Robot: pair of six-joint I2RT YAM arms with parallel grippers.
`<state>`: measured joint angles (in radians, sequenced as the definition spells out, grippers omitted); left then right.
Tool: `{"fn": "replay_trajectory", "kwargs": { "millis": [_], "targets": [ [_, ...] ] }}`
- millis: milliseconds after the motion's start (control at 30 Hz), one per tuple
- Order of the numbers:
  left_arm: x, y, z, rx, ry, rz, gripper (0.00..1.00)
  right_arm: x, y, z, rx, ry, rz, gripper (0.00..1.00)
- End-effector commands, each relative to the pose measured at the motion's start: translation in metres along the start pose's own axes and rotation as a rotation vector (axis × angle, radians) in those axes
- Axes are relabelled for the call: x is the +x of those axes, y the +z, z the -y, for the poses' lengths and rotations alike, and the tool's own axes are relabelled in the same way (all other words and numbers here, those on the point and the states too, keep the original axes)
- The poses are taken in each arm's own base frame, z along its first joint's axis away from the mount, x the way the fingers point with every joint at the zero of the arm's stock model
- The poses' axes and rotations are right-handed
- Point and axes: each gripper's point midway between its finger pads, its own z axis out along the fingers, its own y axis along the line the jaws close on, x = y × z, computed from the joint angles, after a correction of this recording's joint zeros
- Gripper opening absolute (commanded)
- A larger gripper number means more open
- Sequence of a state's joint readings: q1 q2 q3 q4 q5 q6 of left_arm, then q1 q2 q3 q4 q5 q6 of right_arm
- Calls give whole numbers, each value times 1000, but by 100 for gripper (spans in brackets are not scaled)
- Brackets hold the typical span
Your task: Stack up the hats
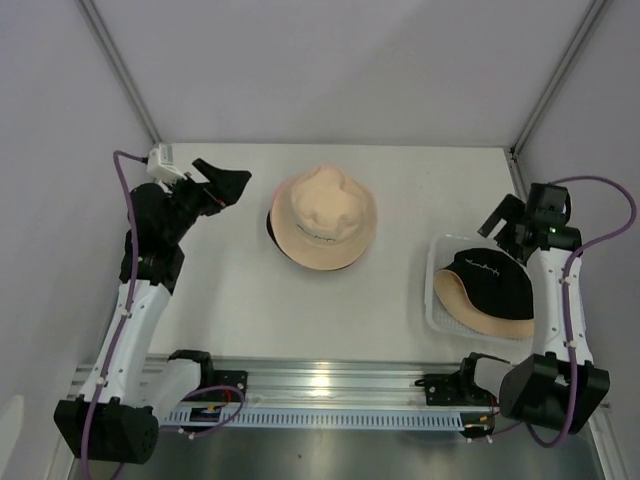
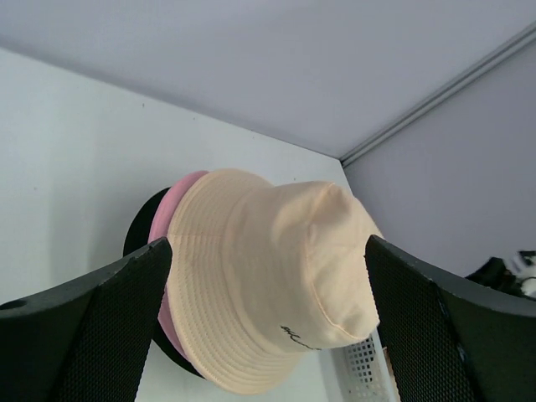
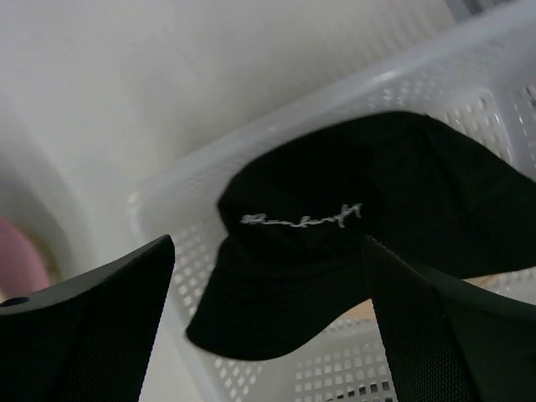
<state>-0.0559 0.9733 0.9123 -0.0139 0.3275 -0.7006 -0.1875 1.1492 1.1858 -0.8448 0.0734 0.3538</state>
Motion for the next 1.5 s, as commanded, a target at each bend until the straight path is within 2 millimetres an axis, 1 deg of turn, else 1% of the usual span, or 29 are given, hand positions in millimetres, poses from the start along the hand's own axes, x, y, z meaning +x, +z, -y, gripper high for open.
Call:
{"fn": "replay_trajectory", "kwargs": {
  "millis": [0,67,100,233,300,333,400,433,500,567,600,733,900,967,1000,1067,1100,1133,1167,1200,1233,1267,1300,1367,1400,1433,1467],
  "targets": [
    [-11,-22,21,29,92,-10,99,12,27,29,57,137,-26,95],
    [-7,-28,26,53,108,-31,100,11,37,36,79,169,-18,92],
    [-8,-29,27,53,112,-31,100,15,43,38,90,167,-30,91],
    [0,-33,24,55,119,-50,99,4,58,40,93,158,30,85],
    [2,-34,23,55,121,-57,100,2,64,41,94,142,36,82],
    [3,-34,22,52,126,-59,99,3,69,43,105,139,31,79],
    [5,-32,19,40,132,-65,100,5,75,47,127,129,19,77],
    [5,-32,17,33,132,-67,99,10,80,52,153,125,-2,76],
    [7,-31,15,29,129,-76,99,17,83,53,160,125,-28,73],
    [7,-30,15,30,129,-79,99,25,85,52,152,125,-55,70],
    [7,-30,15,29,128,-80,99,27,85,52,148,130,-58,68],
    [9,-29,15,33,125,-86,99,34,85,47,115,137,-63,66],
    [13,-26,11,24,111,-97,100,50,94,50,117,141,-103,64],
    [13,-25,10,25,110,-100,99,53,98,51,118,141,-111,62],
    [13,-25,11,26,111,-99,100,54,102,51,119,141,-112,58],
    [13,-25,10,25,110,-100,99,54,105,51,121,135,-115,53],
    [13,-25,11,27,110,-101,100,53,107,51,121,132,-117,44],
    [13,-25,10,25,110,-100,100,51,108,51,122,130,-110,39],
    [13,-26,10,24,109,-100,100,49,108,52,123,125,-106,33],
    [13,-26,10,24,111,-97,100,48,108,52,126,120,-102,18],
    [12,-26,11,23,111,-97,100,46,107,52,128,119,-99,8],
    [12,-27,11,23,112,-93,100,39,104,50,123,115,-87,0],
    [11,-28,12,21,113,-90,100,41,100,49,120,108,-103,0],
    [9,-32,17,35,119,-88,99,24,83,38,90,88,-57,0],
    [8,-34,22,53,129,-91,99,23,74,32,78,56,-55,0],
    [7,-35,25,63,134,-93,100,12,58,23,48,39,-9,0],
    [6,-37,30,78,138,-99,99,6,47,15,24,21,16,0]
  ]
}}
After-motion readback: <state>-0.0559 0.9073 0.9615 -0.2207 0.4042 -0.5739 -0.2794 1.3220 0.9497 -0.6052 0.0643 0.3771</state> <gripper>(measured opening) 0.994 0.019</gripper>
